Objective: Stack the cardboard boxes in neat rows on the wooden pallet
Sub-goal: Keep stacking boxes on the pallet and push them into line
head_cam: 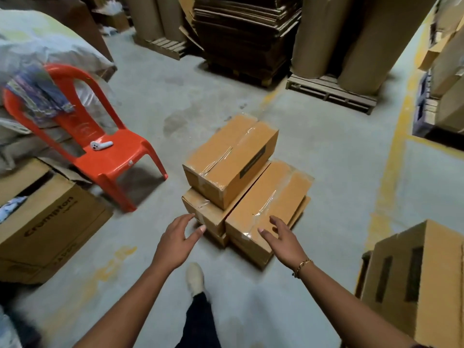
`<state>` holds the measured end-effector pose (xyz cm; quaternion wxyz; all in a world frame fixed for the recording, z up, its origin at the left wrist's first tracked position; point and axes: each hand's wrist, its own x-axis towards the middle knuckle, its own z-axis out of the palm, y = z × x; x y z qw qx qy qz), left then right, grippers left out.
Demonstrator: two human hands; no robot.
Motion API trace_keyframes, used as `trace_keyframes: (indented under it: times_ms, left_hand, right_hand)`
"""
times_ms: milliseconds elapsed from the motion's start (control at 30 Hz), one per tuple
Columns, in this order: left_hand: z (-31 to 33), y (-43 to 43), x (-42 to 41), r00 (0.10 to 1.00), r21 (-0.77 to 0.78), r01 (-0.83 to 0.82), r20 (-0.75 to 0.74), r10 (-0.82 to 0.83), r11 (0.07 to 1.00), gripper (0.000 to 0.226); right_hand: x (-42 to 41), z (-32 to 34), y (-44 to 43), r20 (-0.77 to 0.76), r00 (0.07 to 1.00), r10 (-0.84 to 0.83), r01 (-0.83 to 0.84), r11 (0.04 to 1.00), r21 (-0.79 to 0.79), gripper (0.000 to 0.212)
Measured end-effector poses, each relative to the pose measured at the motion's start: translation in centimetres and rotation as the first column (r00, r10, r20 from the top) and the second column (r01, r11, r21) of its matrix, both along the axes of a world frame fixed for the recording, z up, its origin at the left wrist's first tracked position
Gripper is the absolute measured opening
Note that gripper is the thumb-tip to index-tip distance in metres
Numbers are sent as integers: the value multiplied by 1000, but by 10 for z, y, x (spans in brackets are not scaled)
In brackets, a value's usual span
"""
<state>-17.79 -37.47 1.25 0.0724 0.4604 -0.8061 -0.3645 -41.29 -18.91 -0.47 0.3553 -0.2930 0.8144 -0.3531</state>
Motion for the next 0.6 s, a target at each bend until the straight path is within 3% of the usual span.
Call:
trace_keyframes:
  times_ms: [300,467,600]
  left_hand:
    - [-68,-230,-99,982,104,160,88,-169,982,71]
    - [-121,-349,-169,964,99,217,135,-230,971,63]
    - [-175,-418,-217,954,146,206,192,-232,968,75]
  right_hand:
    - [-63,-73,-200,152,958,-245,235,968,83,66]
    - [-93,-127,-299,219,886,-409,373,909,188,72]
    - [-109,-171,-356,296,791,-535,482,844,237,83]
